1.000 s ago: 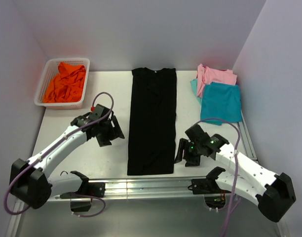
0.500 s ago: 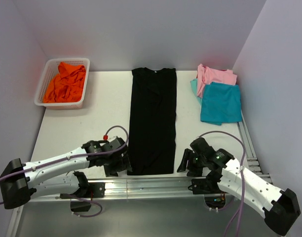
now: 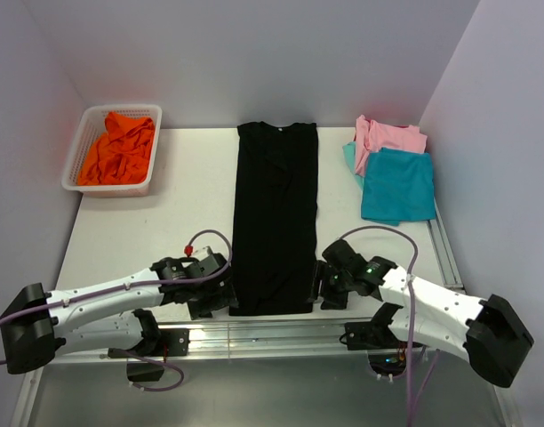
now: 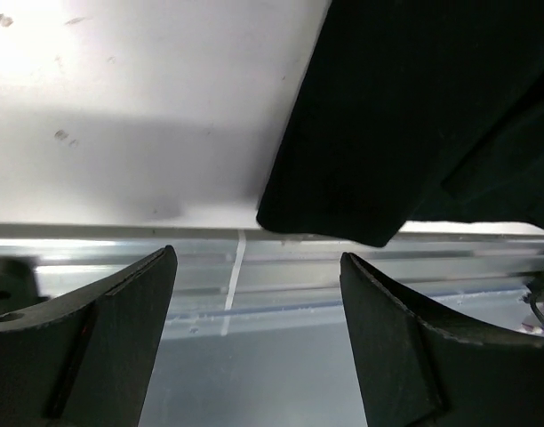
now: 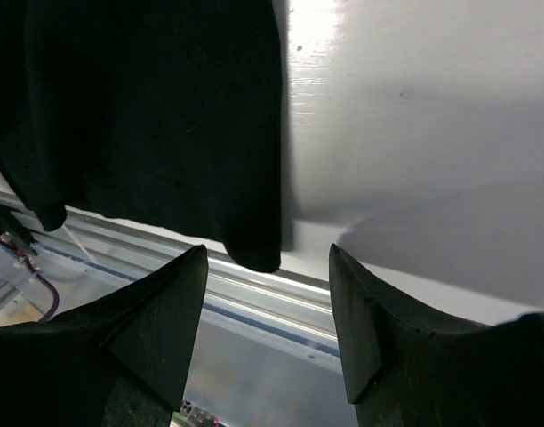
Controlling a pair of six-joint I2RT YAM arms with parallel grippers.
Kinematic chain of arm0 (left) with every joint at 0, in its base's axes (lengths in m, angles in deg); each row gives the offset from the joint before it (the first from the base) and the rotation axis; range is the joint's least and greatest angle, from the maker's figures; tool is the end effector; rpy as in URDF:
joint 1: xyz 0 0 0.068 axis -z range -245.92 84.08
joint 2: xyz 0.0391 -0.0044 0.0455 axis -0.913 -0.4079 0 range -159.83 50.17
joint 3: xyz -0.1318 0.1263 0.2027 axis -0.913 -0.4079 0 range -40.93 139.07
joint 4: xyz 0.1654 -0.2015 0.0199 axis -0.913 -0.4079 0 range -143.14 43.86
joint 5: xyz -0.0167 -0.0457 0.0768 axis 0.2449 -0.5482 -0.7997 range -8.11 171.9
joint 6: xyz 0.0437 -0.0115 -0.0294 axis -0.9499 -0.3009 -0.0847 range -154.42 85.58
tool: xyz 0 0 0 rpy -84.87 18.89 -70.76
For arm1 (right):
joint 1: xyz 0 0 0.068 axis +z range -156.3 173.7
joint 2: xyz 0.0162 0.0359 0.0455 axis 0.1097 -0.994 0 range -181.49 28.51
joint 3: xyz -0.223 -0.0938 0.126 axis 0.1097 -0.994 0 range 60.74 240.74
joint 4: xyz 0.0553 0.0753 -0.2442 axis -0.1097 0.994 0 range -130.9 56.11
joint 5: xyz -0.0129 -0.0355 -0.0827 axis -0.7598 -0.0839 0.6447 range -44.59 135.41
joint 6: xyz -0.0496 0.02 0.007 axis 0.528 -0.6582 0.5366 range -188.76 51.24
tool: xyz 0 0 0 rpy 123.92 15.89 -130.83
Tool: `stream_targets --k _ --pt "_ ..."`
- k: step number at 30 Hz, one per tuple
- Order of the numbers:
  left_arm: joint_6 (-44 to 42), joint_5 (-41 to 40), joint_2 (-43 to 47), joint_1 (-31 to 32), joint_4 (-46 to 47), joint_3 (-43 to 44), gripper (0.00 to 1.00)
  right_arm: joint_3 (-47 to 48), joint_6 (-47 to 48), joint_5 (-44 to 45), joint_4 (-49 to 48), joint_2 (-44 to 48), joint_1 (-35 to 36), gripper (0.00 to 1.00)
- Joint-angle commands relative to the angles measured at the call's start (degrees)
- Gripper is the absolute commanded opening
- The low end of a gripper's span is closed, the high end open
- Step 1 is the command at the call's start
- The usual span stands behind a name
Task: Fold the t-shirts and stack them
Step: Grab the bottom of the folded rectangular tshirt with both arms
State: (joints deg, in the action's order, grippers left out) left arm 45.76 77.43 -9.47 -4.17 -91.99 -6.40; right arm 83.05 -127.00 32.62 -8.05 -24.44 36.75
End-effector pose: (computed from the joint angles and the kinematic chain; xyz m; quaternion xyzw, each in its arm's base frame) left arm 0.0827 -0.1480 0.1881 -0.1641 0.9717 -0.1437 0.0902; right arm 0.1049 0.1088 0.1537 0.1025 0.9622 0.2449 0.0607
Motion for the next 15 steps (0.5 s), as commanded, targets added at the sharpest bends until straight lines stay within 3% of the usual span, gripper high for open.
stream_targets --k 1,5,7,10,15 --pt "-1.4 -0.4 -2.7 -0.4 4.3 -0.8 0.8 1.2 -3.1 1.5 -6.1 -3.8 2.6 0.64" --pt "-3.4 0.3 -5.2 -1.1 7.5 -2.4 0.8 0.9 -4.9 1.5 -10.5 -8.3 7.0 0.61" --pt "-4.6 1.1 -5.7 -2.2 9.1 -3.3 0.8 0.7 -5.4 1.4 -12.4 -10.9 7.8 0.53" --pt "-5.8 2.1 -6.6 -3.8 10.5 -4.0 0.8 0.7 -5.3 1.3 -13.3 -13.4 9.3 0.29" --pt "-7.8 1.8 -8.3 -4.9 11.4 -3.1 0.79 -0.8 -5.5 2.3 -12.5 -11.7 9.9 0.17"
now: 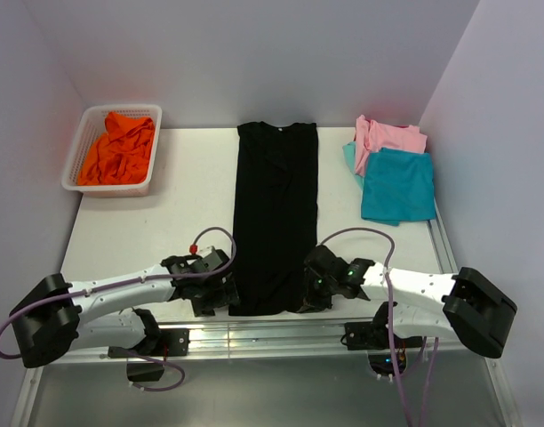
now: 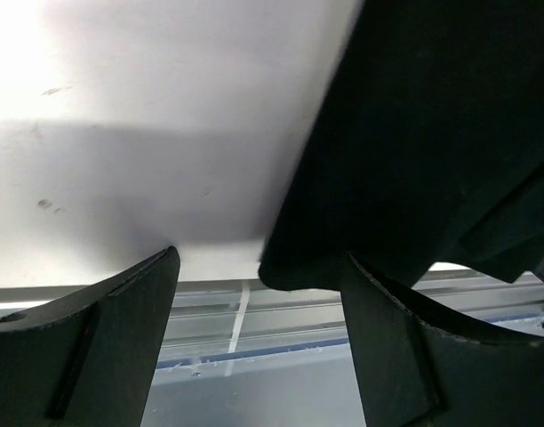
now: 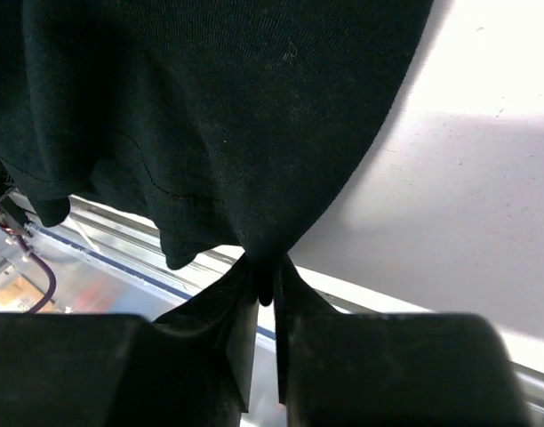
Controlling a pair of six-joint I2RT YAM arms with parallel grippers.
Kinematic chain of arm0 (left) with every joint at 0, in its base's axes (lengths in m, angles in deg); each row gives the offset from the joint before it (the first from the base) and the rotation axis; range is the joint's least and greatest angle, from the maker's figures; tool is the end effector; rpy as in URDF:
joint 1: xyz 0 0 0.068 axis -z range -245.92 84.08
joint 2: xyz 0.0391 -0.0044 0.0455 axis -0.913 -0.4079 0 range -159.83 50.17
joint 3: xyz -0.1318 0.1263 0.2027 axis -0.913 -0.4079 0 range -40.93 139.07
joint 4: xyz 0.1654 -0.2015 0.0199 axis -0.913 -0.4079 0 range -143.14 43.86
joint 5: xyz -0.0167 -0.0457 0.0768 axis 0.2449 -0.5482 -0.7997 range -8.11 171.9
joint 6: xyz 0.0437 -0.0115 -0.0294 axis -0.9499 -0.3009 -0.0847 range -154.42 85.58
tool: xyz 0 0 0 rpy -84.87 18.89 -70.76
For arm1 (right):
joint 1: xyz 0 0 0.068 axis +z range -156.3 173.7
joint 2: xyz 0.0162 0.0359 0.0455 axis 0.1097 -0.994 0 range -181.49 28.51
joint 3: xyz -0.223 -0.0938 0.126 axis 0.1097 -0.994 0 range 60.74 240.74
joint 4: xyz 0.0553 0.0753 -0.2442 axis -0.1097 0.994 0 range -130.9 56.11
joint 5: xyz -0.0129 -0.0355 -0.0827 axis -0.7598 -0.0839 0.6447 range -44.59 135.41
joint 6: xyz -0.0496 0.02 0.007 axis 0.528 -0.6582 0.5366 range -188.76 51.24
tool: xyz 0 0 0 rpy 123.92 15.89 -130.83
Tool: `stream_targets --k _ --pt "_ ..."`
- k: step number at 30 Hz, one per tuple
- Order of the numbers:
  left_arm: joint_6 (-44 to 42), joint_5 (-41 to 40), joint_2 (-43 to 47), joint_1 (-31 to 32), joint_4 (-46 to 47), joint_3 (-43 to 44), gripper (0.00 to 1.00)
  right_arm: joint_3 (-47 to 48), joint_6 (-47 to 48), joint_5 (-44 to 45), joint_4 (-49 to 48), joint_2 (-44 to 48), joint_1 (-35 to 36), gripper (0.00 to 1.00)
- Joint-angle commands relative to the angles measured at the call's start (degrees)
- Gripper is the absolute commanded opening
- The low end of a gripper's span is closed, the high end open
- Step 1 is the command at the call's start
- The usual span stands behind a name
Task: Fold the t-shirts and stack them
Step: Grab the bottom of the folded rectangular tshirt with both arms
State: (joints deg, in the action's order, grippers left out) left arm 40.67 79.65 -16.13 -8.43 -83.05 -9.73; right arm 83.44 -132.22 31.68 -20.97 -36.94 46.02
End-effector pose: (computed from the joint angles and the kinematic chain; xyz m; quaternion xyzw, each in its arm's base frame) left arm 0.0993 -0.1532 0.1592 -0.1540 0.9754 -0.1353 0.0805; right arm 0.1039 0.1483 0.1349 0.0656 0.9629 0.2603 0.0262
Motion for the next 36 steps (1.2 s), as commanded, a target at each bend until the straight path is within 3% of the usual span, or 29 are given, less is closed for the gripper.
stream_targets --k 1,8,14,15,18,27,31,36 --pt "-2.8 -0.4 -2.0 -0.8 3.1 0.4 0.79 -1.6 -0.3 3.3 0.6 1.0 0.5 0.15" --pt "-5.5 1.1 -7.6 -1.1 6.8 2.5 0.71 -5.6 -1.5 3.0 1.1 4.0 0.4 0.06" --pt "-7.3 3.5 -10.2 -1.1 11.5 3.3 0.3 -5.3 -1.4 3.8 5.3 8.5 0.5 0.03" --pt "-7.6 3.6 -10.2 -1.1 11.9 3.7 0.16 -5.2 -1.2 4.0 6.0 9.9 0.5 0.02" --pt "-7.9 3.6 -10.2 -1.1 11.1 4.4 0.0 -5.0 -1.2 4.7 9.9 13.2 0.5 0.0" --pt "-5.6 2.5 -0.1 -1.0 -1.2 9.5 0.0 1.1 -1.8 7.8 25.2 25.5 0.5 0.0" --pt "-6.4 0.0 1.3 -1.6 -7.4 16.3 0.0 9.3 0.2 9.7 29.7 23.3 0.4 0.0" --pt "-11.9 1.5 -0.4 -8.5 -11.3 25.2 0.0 18.9 5.8 11.9 32.4 16.1 -1.9 0.0"
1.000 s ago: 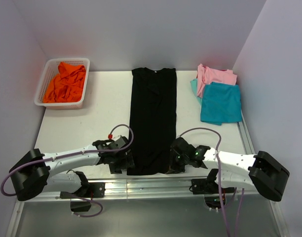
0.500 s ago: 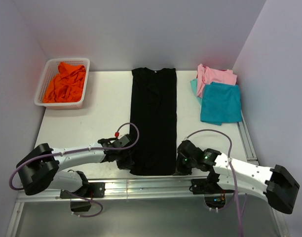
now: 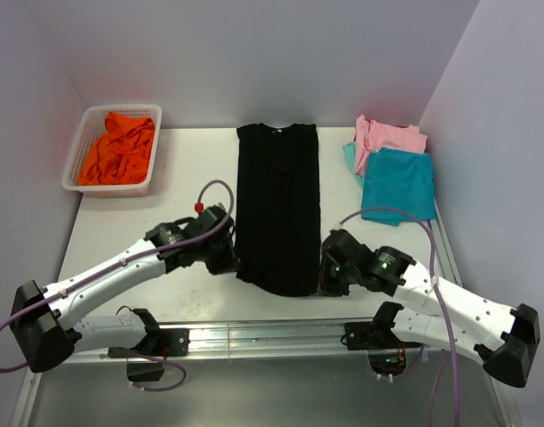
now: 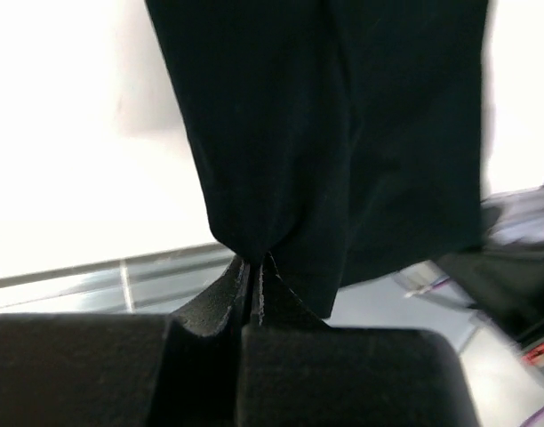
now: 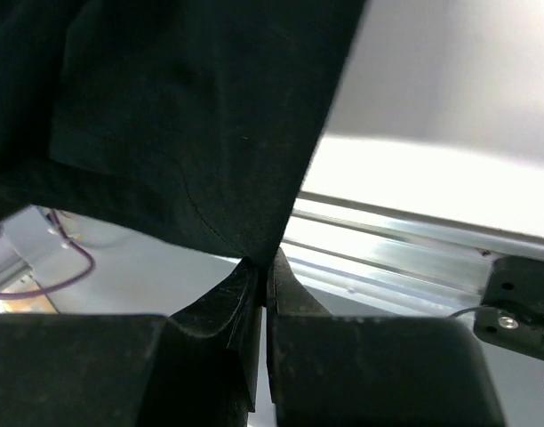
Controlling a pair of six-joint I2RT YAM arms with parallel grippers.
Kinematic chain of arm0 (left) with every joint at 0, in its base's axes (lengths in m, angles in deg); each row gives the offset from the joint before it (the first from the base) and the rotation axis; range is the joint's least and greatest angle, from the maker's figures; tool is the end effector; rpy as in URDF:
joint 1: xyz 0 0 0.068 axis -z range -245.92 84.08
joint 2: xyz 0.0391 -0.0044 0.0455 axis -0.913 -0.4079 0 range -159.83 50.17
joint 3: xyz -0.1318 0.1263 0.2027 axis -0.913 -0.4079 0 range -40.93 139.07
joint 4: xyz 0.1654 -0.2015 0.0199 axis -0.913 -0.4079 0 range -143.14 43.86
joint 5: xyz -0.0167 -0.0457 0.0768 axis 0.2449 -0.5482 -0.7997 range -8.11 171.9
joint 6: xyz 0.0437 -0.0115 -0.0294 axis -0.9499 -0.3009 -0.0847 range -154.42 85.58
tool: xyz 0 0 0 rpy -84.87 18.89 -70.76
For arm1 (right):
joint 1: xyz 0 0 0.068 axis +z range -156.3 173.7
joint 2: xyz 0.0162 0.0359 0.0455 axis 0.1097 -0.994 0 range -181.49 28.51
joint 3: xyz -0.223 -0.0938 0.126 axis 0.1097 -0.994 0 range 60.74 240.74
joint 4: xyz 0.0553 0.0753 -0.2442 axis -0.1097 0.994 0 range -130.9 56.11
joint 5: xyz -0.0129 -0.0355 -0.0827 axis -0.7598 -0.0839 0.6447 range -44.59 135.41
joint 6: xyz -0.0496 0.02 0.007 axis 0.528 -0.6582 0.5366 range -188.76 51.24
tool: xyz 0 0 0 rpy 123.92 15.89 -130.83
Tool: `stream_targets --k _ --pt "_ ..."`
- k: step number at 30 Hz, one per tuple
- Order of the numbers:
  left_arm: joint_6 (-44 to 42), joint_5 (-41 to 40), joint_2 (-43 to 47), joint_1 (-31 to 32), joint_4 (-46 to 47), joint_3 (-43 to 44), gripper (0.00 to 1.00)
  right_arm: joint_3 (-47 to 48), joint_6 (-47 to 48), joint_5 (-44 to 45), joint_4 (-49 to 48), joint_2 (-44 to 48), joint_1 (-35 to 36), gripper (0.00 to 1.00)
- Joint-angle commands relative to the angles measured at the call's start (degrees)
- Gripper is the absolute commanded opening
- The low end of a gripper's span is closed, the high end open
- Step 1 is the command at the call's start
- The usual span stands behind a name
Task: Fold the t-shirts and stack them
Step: Grab the bottom of the folded rectangular tshirt with both arms, then fold the folded rectangular tshirt in 1/3 of the way
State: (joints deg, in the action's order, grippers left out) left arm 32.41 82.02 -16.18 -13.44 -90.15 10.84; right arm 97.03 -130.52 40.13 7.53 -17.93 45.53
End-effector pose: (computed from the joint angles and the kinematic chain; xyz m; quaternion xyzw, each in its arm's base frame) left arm 0.1360 -0.1772 0.2581 -0.1199 0.9552 -0.2341 0.1358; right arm 0.0883 0.1176 0.2273 0.0708 0.9591 0.2506 0.1110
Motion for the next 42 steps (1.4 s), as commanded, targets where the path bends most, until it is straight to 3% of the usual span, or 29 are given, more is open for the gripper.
stream_targets --k 1,4,12,24,29,30,31,32,33,34,36,37,39,42 --pt "-4.7 -0.6 -1.0 -4.7 -4.3 5.7 0.0 7.9 5.1 3.4 3.9 -4.0 -2.3 0.0" --pt "-8.8 0.3 -3.2 -11.0 -4.7 9.4 0.0 11.9 10.0 2.4 3.5 -8.3 -7.1 0.0" --pt "-19.4 4.4 -15.0 -20.8 -2.9 19.8 0.0 22.2 22.8 1.5 2.3 -22.5 -20.4 0.0" --pt "-28.0 11.0 -39.8 -30.1 -1.7 42.0 0.0 41.3 30.4 0.3 1.4 -46.2 -27.7 0.0" --pt "-29.7 14.3 -52.3 -31.9 -2.7 56.0 0.0 50.3 30.9 1.9 2.7 -56.7 -30.8 0.0" --pt "-30.2 15.3 -56.4 -32.1 -3.9 58.6 0.01 54.8 30.8 2.9 4.6 -58.7 -31.2 0.03" --pt "-30.4 15.6 -58.4 -32.4 -4.7 63.7 0.08 57.5 30.4 4.4 5.6 -62.8 -31.5 0.16" --pt "-30.1 16.1 -61.2 -32.6 -5.1 66.0 0.15 60.1 30.1 5.2 6.8 -64.8 -32.3 0.65" --pt "-29.7 17.5 -61.5 -33.2 -3.7 67.3 0.28 65.6 29.9 6.8 9.1 -66.8 -32.7 1.0" --pt "-28.0 18.0 -61.4 -33.7 -2.5 66.6 0.51 68.4 30.3 7.3 10.1 -70.2 -33.0 1.0" --pt "-26.9 17.4 -60.7 -34.5 -2.3 67.2 0.64 76.9 30.9 8.3 12.9 -73.1 -34.1 1.0" --pt "-26.8 16.8 -60.2 -35.1 -2.0 67.7 0.81 79.9 30.9 9.0 14.6 -75.4 -34.3 1.0" --pt "-27.2 16.8 -58.6 -35.3 -1.9 68.0 0.84 85.9 31.1 9.2 17.8 -76.8 -35.1 1.0" --pt "-27.5 15.4 -54.6 -36.1 -2.9 67.3 0.85 84.1 30.8 9.2 18.2 -72.5 -35.1 1.0"
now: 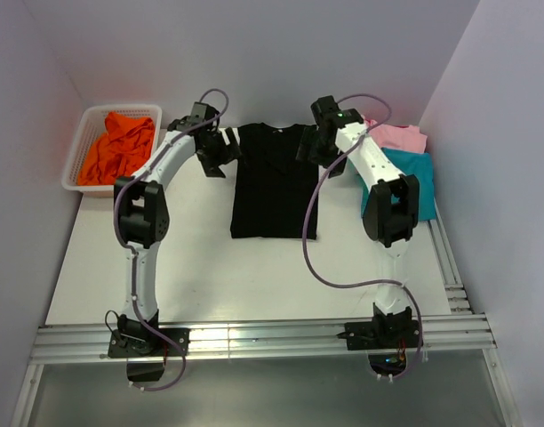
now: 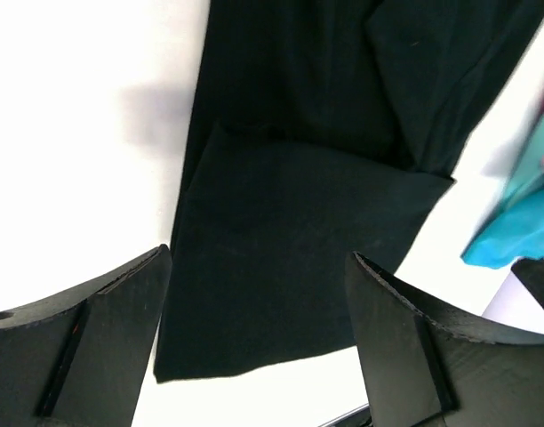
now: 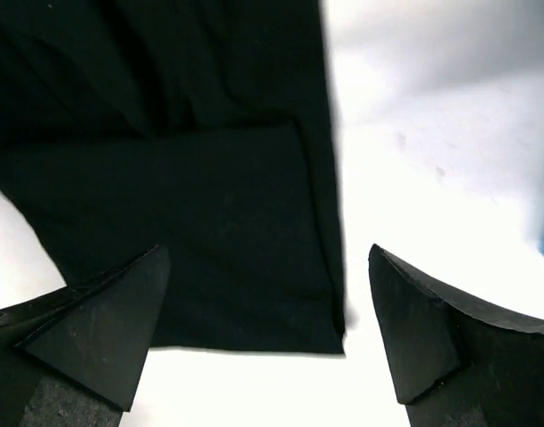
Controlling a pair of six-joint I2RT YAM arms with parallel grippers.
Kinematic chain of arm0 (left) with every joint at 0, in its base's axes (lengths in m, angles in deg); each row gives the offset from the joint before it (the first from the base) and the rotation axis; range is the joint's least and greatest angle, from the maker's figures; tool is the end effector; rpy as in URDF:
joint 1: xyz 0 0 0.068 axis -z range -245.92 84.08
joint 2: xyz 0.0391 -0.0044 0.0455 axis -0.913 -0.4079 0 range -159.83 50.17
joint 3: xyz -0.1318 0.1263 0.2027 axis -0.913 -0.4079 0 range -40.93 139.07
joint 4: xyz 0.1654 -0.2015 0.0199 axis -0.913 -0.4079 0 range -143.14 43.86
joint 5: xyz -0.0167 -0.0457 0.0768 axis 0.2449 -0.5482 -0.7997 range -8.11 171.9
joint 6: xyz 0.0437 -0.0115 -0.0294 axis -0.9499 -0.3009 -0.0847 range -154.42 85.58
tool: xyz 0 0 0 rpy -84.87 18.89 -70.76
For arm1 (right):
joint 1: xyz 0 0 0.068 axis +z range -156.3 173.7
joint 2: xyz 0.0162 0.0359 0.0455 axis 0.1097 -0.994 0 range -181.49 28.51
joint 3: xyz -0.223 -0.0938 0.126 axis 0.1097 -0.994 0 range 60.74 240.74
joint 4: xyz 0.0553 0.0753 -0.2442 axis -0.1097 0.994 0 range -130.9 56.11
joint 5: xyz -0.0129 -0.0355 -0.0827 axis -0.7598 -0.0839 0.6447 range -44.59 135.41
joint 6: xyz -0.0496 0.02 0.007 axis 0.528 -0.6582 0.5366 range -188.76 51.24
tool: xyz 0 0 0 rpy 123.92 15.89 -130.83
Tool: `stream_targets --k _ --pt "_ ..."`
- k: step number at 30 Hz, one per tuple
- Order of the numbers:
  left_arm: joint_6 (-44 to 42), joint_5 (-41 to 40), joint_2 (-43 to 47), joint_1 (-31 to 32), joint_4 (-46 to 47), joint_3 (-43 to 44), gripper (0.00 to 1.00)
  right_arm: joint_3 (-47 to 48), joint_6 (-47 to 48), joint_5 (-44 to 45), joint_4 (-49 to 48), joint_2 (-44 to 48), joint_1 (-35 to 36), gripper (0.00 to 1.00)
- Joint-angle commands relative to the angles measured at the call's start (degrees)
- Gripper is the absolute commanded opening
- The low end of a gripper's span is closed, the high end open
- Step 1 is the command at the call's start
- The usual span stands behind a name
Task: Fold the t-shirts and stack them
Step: Fold the folded rectangular tshirt in 1/3 of the way, then grab one side of the 2/3 rectangular tshirt with both arms
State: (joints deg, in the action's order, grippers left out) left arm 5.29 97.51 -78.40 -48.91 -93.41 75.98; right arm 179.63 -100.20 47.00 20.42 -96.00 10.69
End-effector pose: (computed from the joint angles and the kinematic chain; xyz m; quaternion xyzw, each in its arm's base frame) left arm 0.4681 -0.1532 0.2364 -0.1521 0.9430 -0.2412 0.1713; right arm 0.4424 0.1341 0.2659 0.1260 0.9716 0.0696 0.1879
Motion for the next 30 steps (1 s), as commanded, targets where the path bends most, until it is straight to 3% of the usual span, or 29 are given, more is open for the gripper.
stream_targets --k 1,3,6,9,12,14,21,30 --pt "-0.6 -0.5 8.9 -1.0 0.2 0.3 0.85 -0.8 0.3 2.2 4.6 7.6 -0.3 1.0" --pt "-1.3 -2.1 13.7 -1.2 -0.5 -2.5 0.85 -11.8 -0.3 1.1 0.4 12.9 -0.3 1.0" --pt "-1.1 -2.5 22.2 -1.1 2.3 -14.3 0.84 -29.6 -1.5 -1.3 -7.3 27.7 -0.1 1.0" --pt "0.3 -2.1 31.1 -0.8 8.6 -30.9 0.83 -45.3 -2.7 -4.6 -14.2 36.5 0.0 1.0" --pt "3.0 -0.9 37.0 -0.5 14.3 -48.5 0.81 -56.6 -4.0 -7.6 -19.5 41.2 0.1 1.0" --pt "4.8 -0.8 38.9 0.1 16.2 -53.1 0.8 -61.7 -4.4 -9.2 -22.5 42.2 0.2 1.0" --pt "7.2 -1.0 36.1 3.5 21.7 -60.5 0.78 -65.3 -4.7 -10.5 -28.4 38.9 0.6 1.0" --pt "6.6 -1.0 29.0 3.9 22.0 -53.9 0.77 -57.9 -4.3 -11.1 -29.1 28.5 0.8 1.0"
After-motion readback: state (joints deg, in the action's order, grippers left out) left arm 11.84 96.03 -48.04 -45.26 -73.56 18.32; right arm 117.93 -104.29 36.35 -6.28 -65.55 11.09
